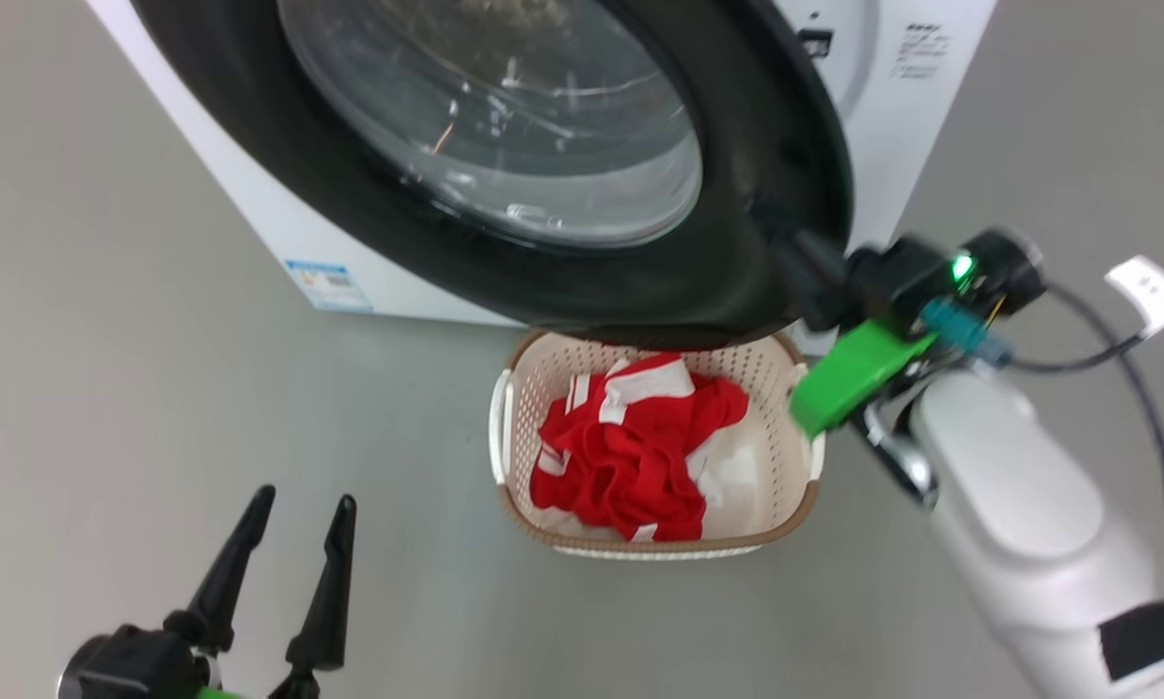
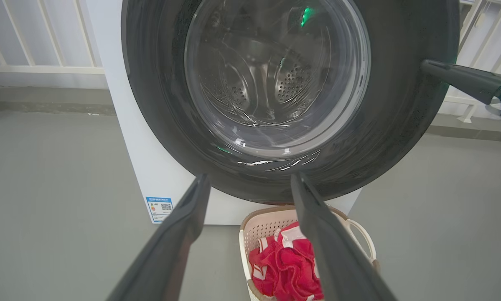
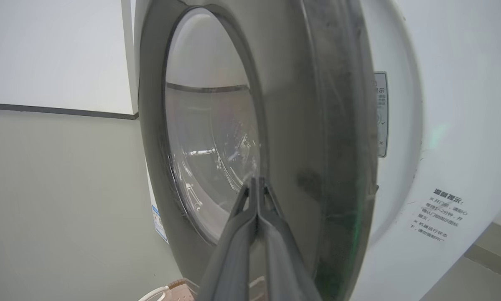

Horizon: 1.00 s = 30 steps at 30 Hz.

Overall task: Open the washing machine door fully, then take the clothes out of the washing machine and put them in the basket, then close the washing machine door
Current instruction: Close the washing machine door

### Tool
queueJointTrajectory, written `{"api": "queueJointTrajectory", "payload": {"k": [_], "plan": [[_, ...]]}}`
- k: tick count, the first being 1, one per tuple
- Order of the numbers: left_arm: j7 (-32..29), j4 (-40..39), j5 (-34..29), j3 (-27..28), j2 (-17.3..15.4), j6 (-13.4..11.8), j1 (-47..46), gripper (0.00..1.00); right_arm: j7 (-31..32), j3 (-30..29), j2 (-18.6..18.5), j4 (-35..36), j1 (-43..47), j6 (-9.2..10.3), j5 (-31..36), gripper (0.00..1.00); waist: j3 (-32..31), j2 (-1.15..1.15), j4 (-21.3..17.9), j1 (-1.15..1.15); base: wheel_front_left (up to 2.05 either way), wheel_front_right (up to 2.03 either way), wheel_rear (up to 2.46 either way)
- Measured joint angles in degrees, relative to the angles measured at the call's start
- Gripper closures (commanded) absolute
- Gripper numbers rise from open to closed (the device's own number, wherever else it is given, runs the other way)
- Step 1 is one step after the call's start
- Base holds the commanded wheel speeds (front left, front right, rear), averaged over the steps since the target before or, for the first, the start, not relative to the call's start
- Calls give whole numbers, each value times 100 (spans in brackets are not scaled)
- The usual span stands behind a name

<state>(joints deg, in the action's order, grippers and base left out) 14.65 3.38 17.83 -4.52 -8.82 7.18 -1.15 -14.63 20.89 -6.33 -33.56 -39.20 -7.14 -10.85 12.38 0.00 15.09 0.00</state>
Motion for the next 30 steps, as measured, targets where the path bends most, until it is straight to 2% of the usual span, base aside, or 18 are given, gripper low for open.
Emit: {"api": "queueJointTrajectory", "payload": {"k": [13, 25, 30], "plan": [[0, -5, 153, -31, -13, 0, -387, 0, -1, -537, -140, -87, -900, -42, 199, 100, 613, 0, 170, 0, 0, 0, 0], [0, 98, 192, -203, -33, 0, -641, 0, -2, -627, -294, -612, -1916, -43, 402, 100, 983, 0, 209, 0, 0, 0, 0], [0, 135, 192, -229, -33, 0, -722, 0, -25, -756, -232, -747, -2054, -93, 486, 100, 1025, 0, 231, 0, 0, 0, 0]]}}
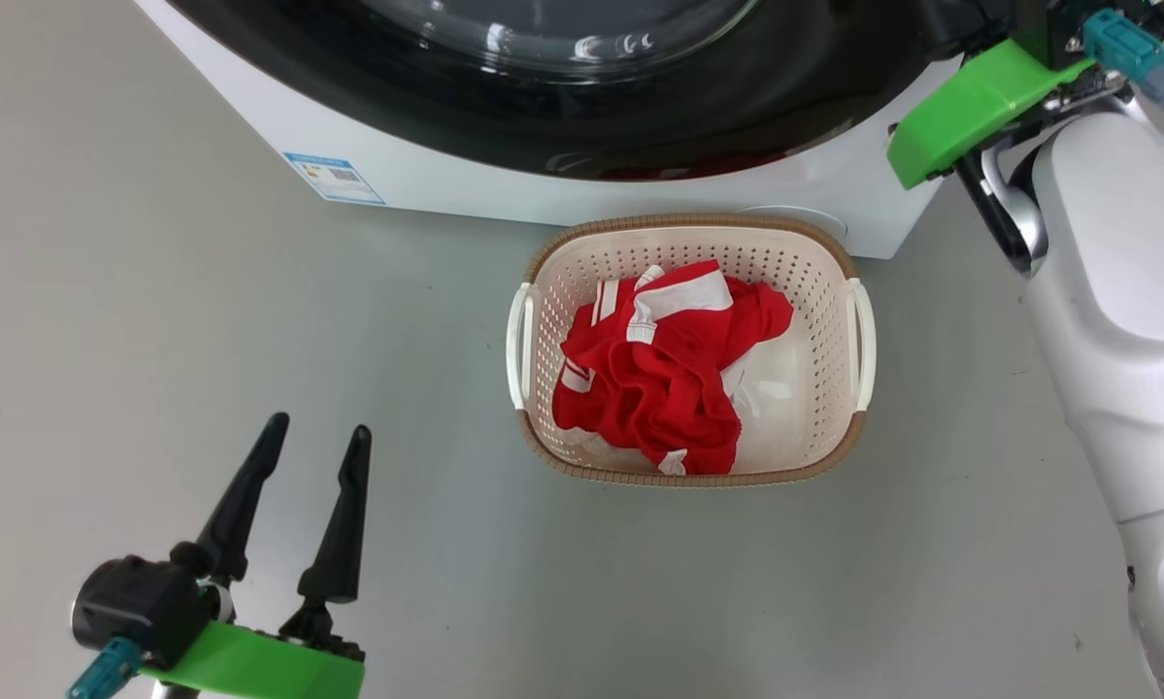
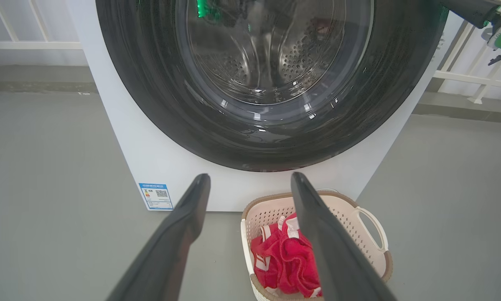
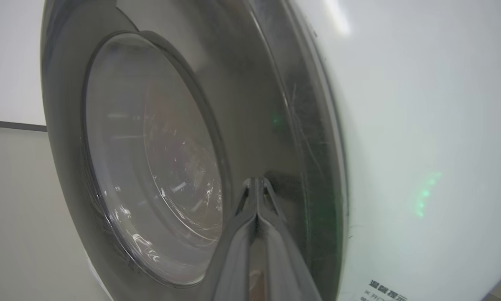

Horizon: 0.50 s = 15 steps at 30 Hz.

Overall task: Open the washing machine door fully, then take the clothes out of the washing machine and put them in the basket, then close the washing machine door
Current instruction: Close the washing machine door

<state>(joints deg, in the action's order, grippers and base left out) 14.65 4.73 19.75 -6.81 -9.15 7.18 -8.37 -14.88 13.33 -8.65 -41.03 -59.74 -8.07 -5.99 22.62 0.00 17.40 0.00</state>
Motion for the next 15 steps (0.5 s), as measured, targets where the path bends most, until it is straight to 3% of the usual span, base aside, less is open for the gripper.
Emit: {"api": "queueJointTrajectory", "payload": {"k": [8, 15], "plan": [[0, 47, -55, -42, -4, 0, -39, 0, -33, -269, 181, -211, -75, -52, 252, 100, -4, 0, -12, 0, 0, 0, 0], [0, 45, 43, 25, 11, 0, -39, 0, -24, -337, 257, -248, -11, -36, 66, 100, -145, 0, -91, 0, 0, 0, 0]]}}
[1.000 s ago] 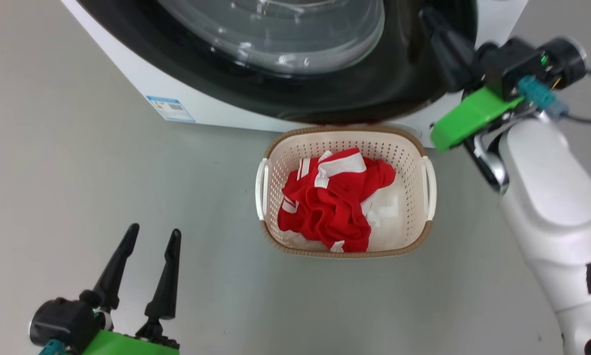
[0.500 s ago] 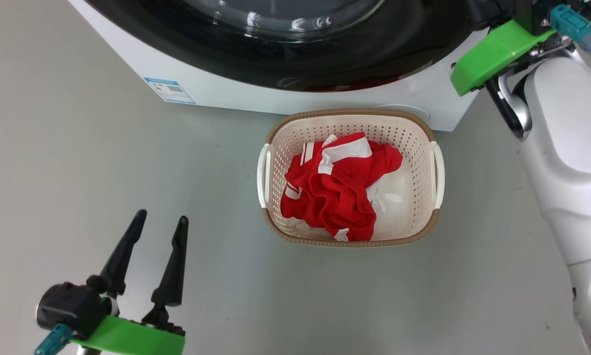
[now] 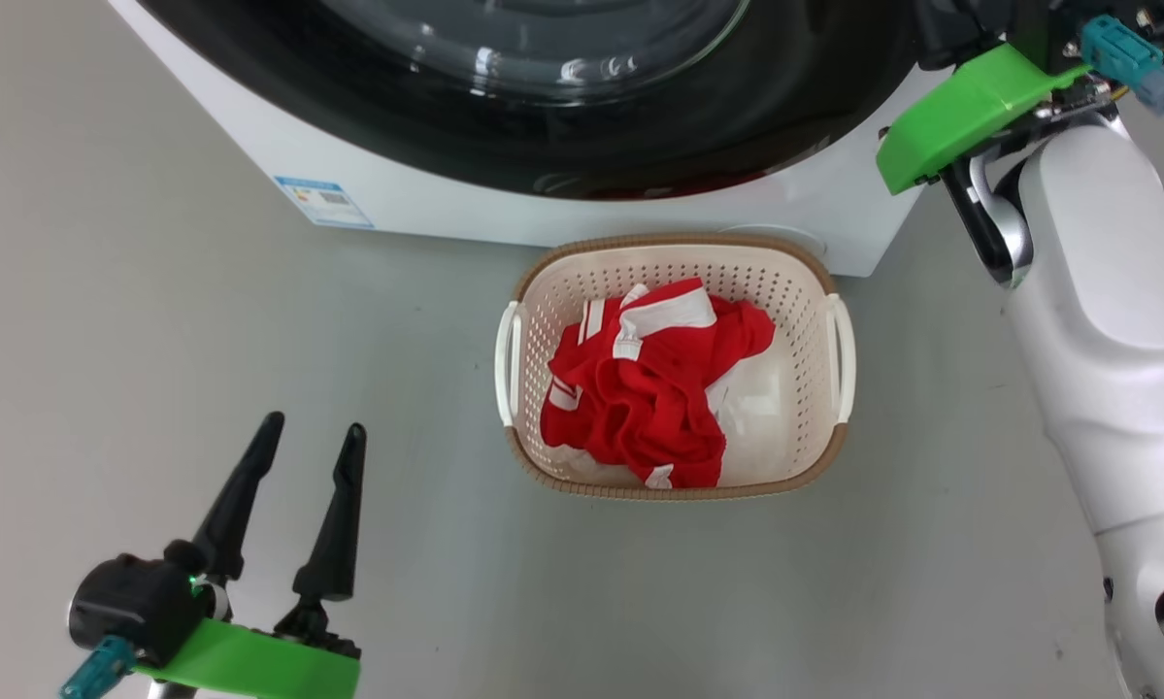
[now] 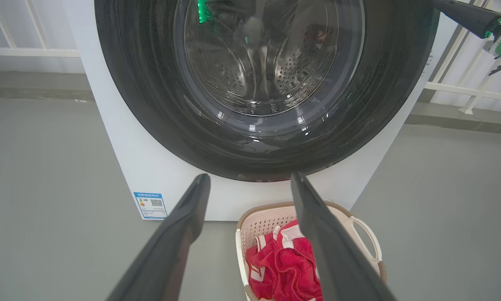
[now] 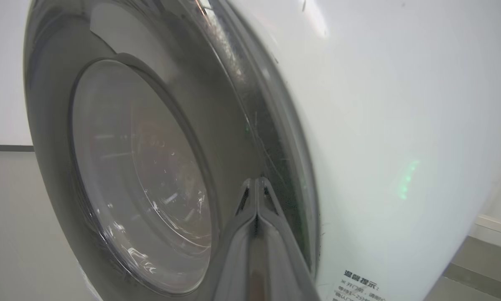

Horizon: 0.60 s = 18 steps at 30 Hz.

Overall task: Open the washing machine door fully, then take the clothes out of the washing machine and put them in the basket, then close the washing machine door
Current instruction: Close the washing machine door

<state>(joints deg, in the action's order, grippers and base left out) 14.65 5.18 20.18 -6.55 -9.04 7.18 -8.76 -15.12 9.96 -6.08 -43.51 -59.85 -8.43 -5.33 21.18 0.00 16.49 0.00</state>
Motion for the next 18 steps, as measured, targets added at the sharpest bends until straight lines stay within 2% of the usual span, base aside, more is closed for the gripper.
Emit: {"api": "queueJointTrajectory", "payload": {"k": [1, 2, 3, 4, 8, 18], "plan": [[0, 1, 11, 1, -1, 0, 1, 0, 0, -3, -4, 46, 45, 35, -65, 64, -36, 0, -15, 0, 0, 0, 0], [0, 0, 25, 19, 3, 0, 2, 0, 0, -13, -13, 132, 120, 53, -138, 54, -77, 0, -31, 0, 0, 0, 0], [0, 0, 49, 76, 21, 0, 3, 0, 0, -22, -24, 230, 214, 73, -201, 22, -118, 0, -50, 0, 0, 0, 0], [0, -1, 68, 132, 36, 0, 4, 0, 1, -21, -27, 325, 333, 74, -232, 1, -160, 0, -71, 0, 0, 0, 0], [0, -30, 312, 109, 73, 0, 44, 0, 7, -111, 11, 715, 1022, 74, -293, 0, -352, 0, -169, 0, 0, 0, 0], [0, -122, 437, 254, 7, 1, 452, 0, 7, -541, 198, 2040, 2798, 74, -361, 0, -974, 0, -575, 0, 0, 0, 0]]}}
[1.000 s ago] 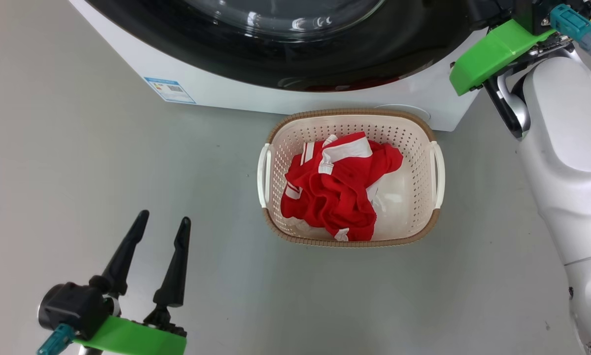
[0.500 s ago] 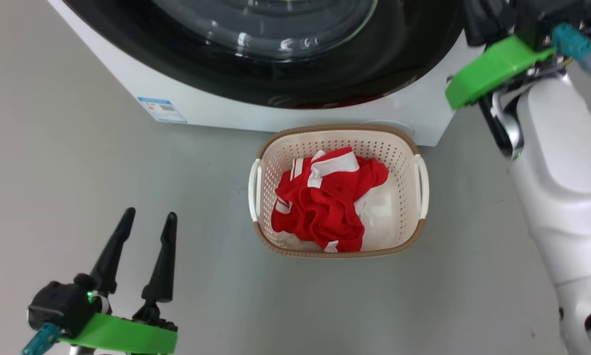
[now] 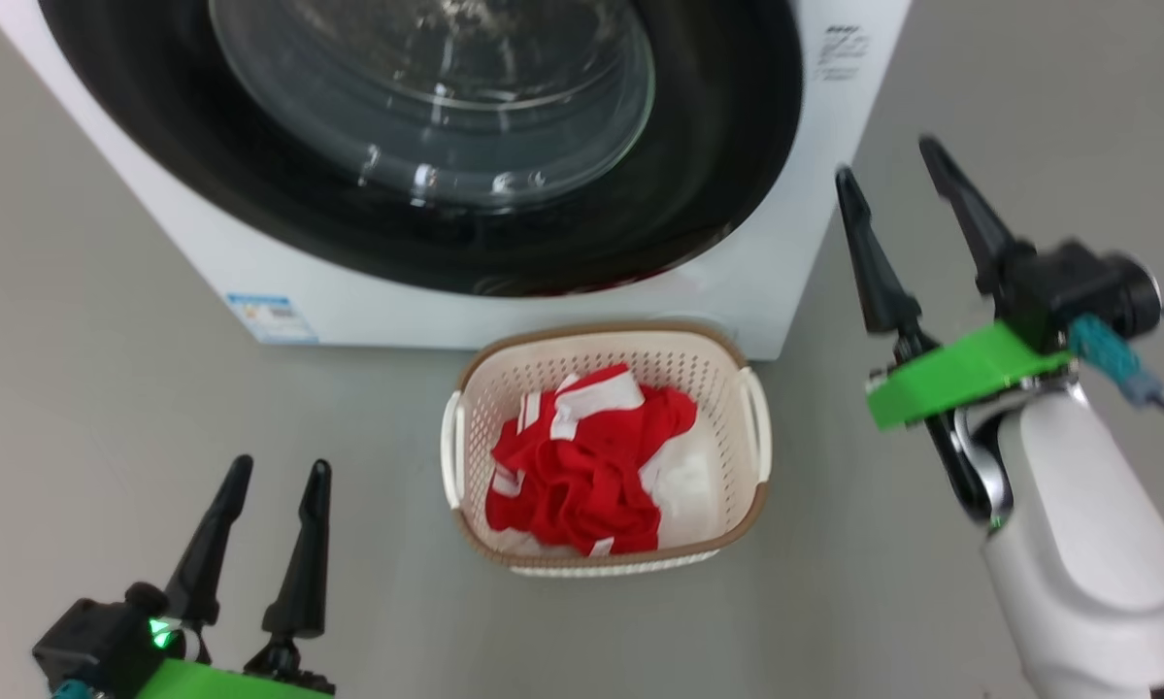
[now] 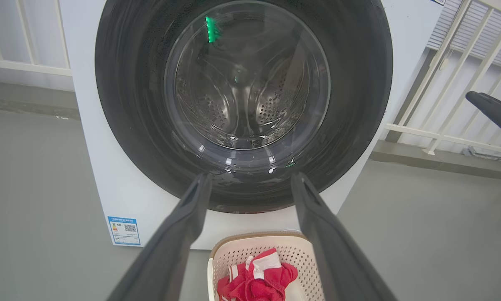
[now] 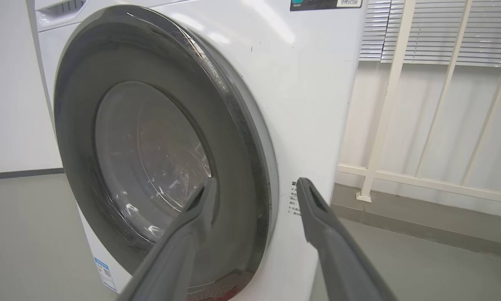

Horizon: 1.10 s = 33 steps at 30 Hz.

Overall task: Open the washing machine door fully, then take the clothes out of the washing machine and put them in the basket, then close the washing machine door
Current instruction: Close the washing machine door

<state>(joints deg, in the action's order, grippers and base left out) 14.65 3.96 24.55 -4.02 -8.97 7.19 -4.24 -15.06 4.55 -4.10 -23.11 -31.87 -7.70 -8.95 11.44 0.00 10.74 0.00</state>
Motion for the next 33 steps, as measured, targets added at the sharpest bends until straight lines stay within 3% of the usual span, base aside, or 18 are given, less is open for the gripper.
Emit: {"api": "queueJointTrajectory", "payload": {"k": [5, 16, 33], "plan": [[0, -51, -208, 40, -189, -1, 243, 0, 0, -219, 51, 279, 773, 0, -7, 0, -353, 0, -204, 0, 0, 0, 0], [0, -276, -675, 272, -186, 0, 844, 0, 1, -870, 111, 861, 2286, 0, -16, 0, -1133, 0, -610, 0, 0, 0, 0], [0, -261, -723, 571, -126, 0, 1492, 0, 2, -1055, 186, 1895, 4073, 14, -301, 0, -1775, 0, -843, 0, 0, 0, 0]]}}
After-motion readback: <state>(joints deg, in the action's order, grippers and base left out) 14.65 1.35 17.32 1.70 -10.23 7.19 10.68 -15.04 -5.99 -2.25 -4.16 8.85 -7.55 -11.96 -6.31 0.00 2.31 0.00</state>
